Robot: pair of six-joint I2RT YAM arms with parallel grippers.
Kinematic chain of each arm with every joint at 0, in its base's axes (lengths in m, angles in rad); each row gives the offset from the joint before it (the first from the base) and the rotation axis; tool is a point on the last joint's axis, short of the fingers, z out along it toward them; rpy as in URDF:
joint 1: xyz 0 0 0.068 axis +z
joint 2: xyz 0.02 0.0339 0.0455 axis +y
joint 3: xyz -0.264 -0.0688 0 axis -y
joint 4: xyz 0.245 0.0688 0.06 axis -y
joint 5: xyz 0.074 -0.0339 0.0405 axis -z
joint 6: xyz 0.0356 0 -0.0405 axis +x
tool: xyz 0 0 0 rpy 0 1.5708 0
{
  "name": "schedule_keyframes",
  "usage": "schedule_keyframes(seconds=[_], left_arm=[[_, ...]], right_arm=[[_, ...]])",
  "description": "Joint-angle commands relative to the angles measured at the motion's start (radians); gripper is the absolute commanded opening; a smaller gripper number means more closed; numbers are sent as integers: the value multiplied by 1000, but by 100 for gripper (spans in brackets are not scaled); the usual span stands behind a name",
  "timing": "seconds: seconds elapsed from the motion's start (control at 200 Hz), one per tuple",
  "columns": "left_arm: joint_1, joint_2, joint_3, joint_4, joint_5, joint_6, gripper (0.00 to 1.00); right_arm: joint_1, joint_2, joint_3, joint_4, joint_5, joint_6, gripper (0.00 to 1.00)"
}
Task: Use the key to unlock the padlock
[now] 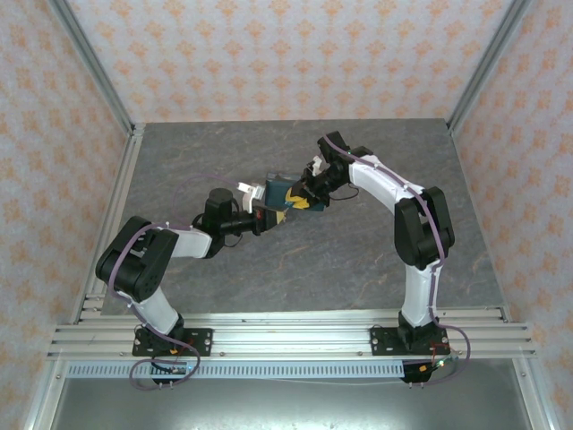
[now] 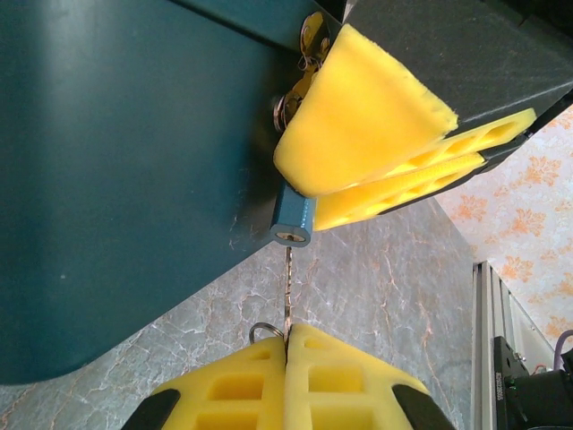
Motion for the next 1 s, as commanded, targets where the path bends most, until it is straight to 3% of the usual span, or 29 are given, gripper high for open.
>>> schedule_keyframes(seconds=[0.0,0.991], left_arm=[[-6,2,17,43,7,-7,0],[5,-22,7,43,-15,-6,0]], right_arm=[[-5,-29,0,15,-31,-4,0],[-13,-33,-14,-25,-33,-45,0]])
